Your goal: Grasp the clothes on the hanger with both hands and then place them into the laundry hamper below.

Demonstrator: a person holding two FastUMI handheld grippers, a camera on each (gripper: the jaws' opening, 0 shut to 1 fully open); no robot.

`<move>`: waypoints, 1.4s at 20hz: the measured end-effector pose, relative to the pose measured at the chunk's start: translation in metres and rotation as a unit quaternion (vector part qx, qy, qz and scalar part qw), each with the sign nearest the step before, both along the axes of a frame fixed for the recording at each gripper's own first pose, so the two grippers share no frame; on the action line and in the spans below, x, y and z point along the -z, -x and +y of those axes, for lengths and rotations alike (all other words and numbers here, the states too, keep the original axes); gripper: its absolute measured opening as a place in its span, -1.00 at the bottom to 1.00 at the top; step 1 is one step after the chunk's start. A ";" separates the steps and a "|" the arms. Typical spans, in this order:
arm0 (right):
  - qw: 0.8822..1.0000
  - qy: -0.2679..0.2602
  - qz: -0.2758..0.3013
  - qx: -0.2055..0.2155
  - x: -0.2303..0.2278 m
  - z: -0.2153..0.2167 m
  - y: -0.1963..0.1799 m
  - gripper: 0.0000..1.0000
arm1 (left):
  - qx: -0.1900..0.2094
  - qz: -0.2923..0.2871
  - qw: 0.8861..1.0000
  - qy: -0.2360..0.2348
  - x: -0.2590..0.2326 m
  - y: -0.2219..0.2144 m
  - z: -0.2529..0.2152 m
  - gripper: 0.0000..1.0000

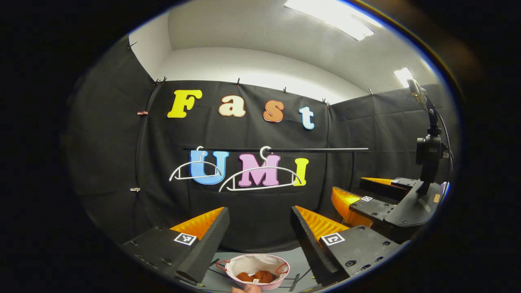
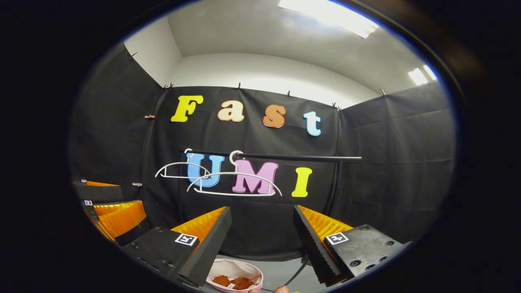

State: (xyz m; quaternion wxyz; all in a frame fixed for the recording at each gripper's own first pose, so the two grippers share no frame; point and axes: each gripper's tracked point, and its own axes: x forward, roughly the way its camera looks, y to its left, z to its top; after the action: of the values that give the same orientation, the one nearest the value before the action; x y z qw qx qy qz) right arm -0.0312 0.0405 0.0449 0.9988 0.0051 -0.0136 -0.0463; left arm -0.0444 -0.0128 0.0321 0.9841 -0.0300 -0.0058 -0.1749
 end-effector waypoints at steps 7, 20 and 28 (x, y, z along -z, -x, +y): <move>1.000 -0.002 -0.005 0.007 -0.001 -0.002 -0.002 0.96 | -0.010 -0.004 1.000 0.001 -0.002 -0.005 0.006 0.90; 1.000 -0.002 -0.001 -0.001 0.006 -0.002 -0.018 0.96 | -0.013 -0.001 1.000 0.000 0.001 -0.023 -0.001 0.90; 1.000 0.001 -0.006 0.010 0.004 -0.012 -0.015 0.96 | -0.004 -0.001 1.000 -0.003 0.001 -0.024 -0.011 0.90</move>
State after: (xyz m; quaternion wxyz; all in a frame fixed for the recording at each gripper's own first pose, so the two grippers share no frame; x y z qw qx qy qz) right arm -0.0165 0.0285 0.0410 0.9982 0.0040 -0.0199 -0.0562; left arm -0.0207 -0.0235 0.0314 0.9849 -0.0269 -0.0066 -0.1708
